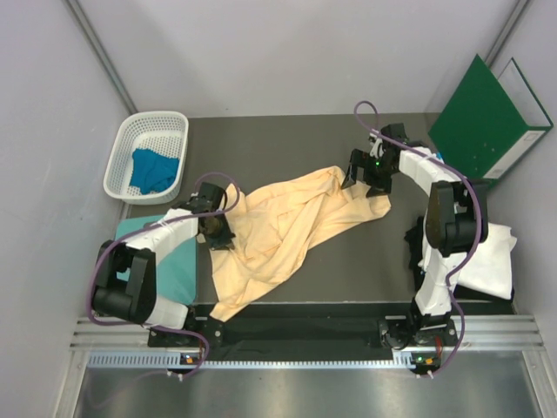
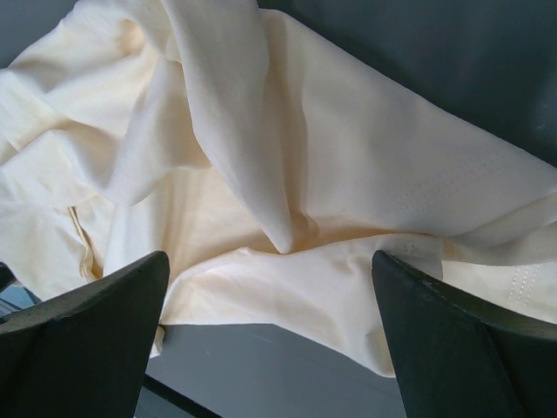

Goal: Fold and stack the t-shirts
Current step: Flatten out the tshirt

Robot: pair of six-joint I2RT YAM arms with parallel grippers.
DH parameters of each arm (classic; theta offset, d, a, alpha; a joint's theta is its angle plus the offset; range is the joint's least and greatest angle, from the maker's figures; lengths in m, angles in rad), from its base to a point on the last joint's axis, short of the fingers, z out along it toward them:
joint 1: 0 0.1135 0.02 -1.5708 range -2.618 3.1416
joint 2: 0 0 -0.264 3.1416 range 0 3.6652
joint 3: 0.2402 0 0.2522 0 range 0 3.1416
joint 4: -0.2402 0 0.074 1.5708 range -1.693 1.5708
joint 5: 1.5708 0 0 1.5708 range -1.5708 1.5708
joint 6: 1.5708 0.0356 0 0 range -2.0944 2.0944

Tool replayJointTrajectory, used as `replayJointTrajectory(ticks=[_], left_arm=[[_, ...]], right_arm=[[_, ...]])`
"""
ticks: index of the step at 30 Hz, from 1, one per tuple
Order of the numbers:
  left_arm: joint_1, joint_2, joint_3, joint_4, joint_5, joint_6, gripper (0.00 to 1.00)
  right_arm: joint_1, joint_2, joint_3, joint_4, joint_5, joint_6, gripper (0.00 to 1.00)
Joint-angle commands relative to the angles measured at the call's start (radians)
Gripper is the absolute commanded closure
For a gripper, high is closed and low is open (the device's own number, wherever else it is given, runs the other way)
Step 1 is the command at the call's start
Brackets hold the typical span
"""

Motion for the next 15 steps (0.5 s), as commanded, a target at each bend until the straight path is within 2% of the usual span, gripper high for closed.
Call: replayJointTrajectory(ticks=[1,2,4,7,9,15], left_arm=[[-0.003,-0.085,0.095,-0.116,-0.027,0.026,0.82],[-0.002,-0.099,0.100,-0.133,-0.029,0.028,0.70],[-0.003,-0.134,0.103,-0.148,-0.029,0.030,0.59],[-0.003,-0.159,0.079,-0.142,-0.024,0.031,0.60],[-0.003,-0.154,0.062,-0.116,-0.018,0.030,0.66],[-0.003,-0.119,0.043,-0.124,-0.042,0.042,0.60]], right_arm=[[-0.014,-0.026,0.000,0.006,0.009,-0.011,0.00],[-0.012,-0.028,-0.003,0.007,0.009,-0.011,0.00],[-0.012,-0.028,-0.009,0.012,0.009,-0.008,0.00],[-0.012,-0.026,-0.025,0.028,-0.002,0.000,0.00],[-0.011,-0.028,-0.035,0.035,-0.005,0.006,0.00],[-0.011,-0.040,-0.048,0.032,-0.002,0.000,0.00]])
